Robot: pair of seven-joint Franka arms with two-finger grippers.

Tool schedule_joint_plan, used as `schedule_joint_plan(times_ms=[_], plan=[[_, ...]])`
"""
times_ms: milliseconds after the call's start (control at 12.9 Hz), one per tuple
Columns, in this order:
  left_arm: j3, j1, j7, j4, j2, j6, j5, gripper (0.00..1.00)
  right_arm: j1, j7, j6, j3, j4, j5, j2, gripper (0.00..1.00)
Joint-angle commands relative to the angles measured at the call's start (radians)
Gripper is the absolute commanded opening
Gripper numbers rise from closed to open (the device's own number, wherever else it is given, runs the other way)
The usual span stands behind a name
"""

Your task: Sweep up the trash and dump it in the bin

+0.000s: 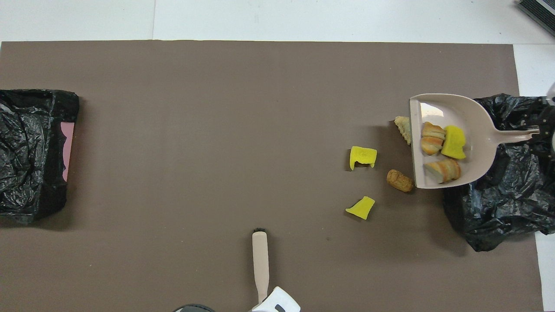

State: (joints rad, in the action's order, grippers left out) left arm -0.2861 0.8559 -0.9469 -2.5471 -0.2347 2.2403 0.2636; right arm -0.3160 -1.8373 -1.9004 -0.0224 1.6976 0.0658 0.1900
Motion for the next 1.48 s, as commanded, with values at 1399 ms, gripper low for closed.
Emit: schedule_joint_plan(times_ms=[1399], plan=[[0.025, -0.767, 0.864, 0.893, 0.153, -0.617, -0.248, 1.00, -0.219, -0.053, -0.135, -0.005, 0.022, 0.481, -0.069, 0.00]])
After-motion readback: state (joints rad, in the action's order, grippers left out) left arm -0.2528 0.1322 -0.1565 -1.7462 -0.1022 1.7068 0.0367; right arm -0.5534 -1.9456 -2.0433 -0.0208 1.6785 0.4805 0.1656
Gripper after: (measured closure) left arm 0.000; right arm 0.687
